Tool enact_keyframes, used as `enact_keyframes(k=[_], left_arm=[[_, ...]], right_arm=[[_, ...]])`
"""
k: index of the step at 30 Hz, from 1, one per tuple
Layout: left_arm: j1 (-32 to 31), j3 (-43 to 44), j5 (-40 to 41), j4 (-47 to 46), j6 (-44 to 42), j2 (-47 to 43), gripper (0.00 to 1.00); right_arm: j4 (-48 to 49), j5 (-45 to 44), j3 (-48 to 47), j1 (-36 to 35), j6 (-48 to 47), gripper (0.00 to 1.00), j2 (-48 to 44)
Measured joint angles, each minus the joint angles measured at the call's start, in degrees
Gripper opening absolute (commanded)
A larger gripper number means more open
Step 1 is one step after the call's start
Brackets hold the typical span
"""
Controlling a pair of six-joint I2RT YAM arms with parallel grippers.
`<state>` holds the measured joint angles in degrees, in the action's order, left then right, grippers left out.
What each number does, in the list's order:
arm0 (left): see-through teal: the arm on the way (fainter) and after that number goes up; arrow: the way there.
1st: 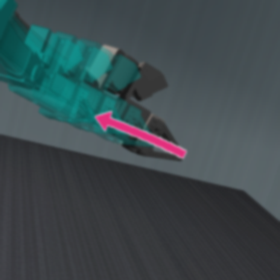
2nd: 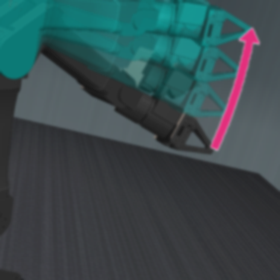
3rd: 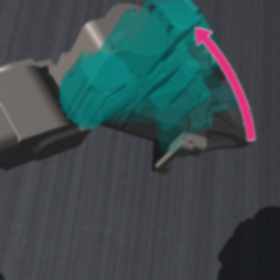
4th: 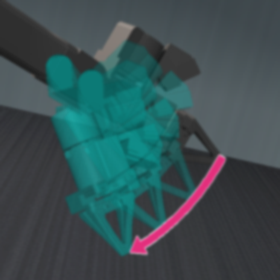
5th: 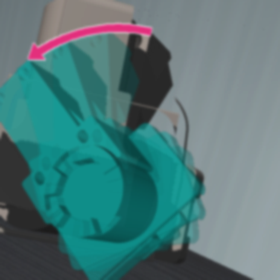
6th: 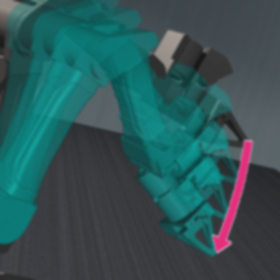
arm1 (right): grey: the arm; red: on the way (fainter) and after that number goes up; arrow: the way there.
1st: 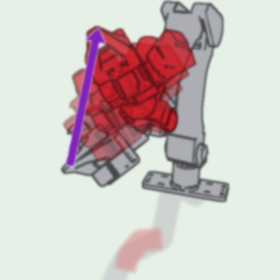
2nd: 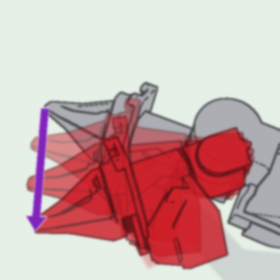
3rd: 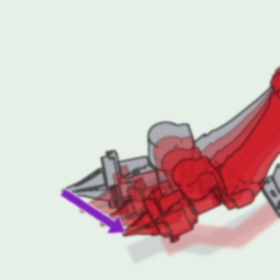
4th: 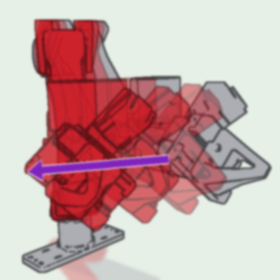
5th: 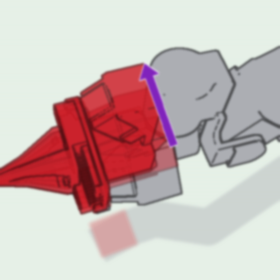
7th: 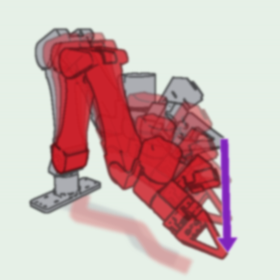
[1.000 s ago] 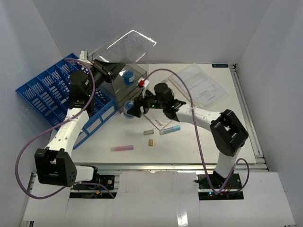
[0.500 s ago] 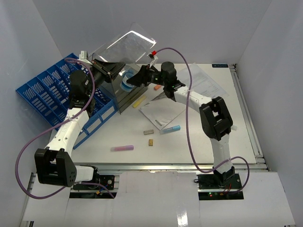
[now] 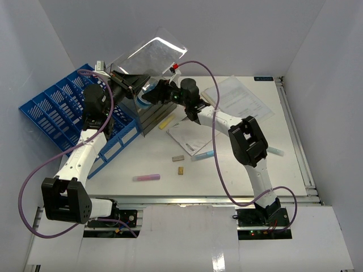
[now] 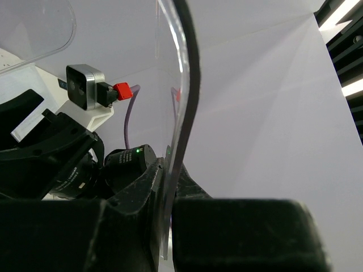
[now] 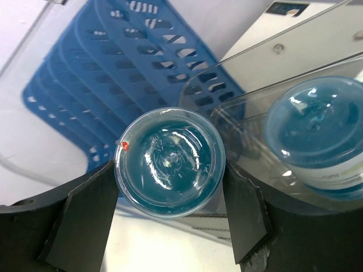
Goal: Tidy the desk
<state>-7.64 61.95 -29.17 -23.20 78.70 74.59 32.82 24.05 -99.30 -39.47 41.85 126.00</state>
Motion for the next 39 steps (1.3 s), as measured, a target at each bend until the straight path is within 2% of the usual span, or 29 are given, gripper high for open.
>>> enact_keyframes(k=[1, 4, 7, 10, 15, 18, 23, 25, 30, 33, 35, 36, 39], left_arm=[[0.00, 0.00, 0.00, 0.00, 0.00, 0.00, 0.00], [0.00, 0.00, 0.00, -0.01, 0.04, 0.00, 0.00], [0.00, 0.00, 0.00, 0.00, 0.09, 0.00, 0.00], [0.00, 0.00, -0.01, 0.00, 0.09, -0.01, 0.00], [-0.02, -0.18, -0.06, -0.03, 0.18, -0.10, 0.02], [-0.02, -0.46, -0.14, -0.09, 0.22, -0.23, 0.02], [-0.02, -0.79, -0.17, 0.69, -0.16, -0.82, 0.02], [-0.04, -0.89, -0.22, 2.21, -1.10, -1.36, 0.00], [-0.50, -0.68, 0.02, 10.62, -6.98, -3.33, 0.00], [-0.68, -0.25, 0.04, 15.01, -10.84, -3.84, 0.00], [-0.78, -0.01, 0.03, 17.05, -13.19, -3.89, 0.07], [-0.85, 0.08, 0.03, 17.94, -14.27, -3.92, 0.14], [-1.37, 0.74, 0.39, 21.22, -16.96, -3.92, 0.50]], right_arm=[[-0.41, -1.07, -0.40, -0.34, -1.12, 0.41, 0.24], [-2.14, -4.33, -1.45, -1.41, -4.73, 0.74, 0.78], [-3.70, -7.35, -1.69, -2.35, -8.69, 0.88, 0.91], [-4.18, -8.96, -1.69, -2.89, -11.52, 0.96, 0.91], [-4.14, -8.04, -0.89, -3.04, -15.11, 0.91, 0.32], [-2.92, -1.55, 1.98, -2.30, -16.65, 0.91, -1.74], [2.37, 12.74, 13.80, 0.27, -16.20, 0.90, -9.86], [3.26, 16.68, 21.31, 1.50, -16.83, 0.90, -15.07], [0.49, 22.48, 37.74, 4.65, -23.38, 0.90, -28.30], [-1.78, 23.47, 42.70, 6.30, -26.75, 0.91, -33.13], [-4.09, 23.96, 45.42, 7.50, -29.15, 0.90, -35.97], [-5.29, 24.09, 46.47, 8.12, -30.17, 0.91, -37.23], [-8.18, 23.95, 48.26, 9.93, -32.17, 0.90, -40.46]])
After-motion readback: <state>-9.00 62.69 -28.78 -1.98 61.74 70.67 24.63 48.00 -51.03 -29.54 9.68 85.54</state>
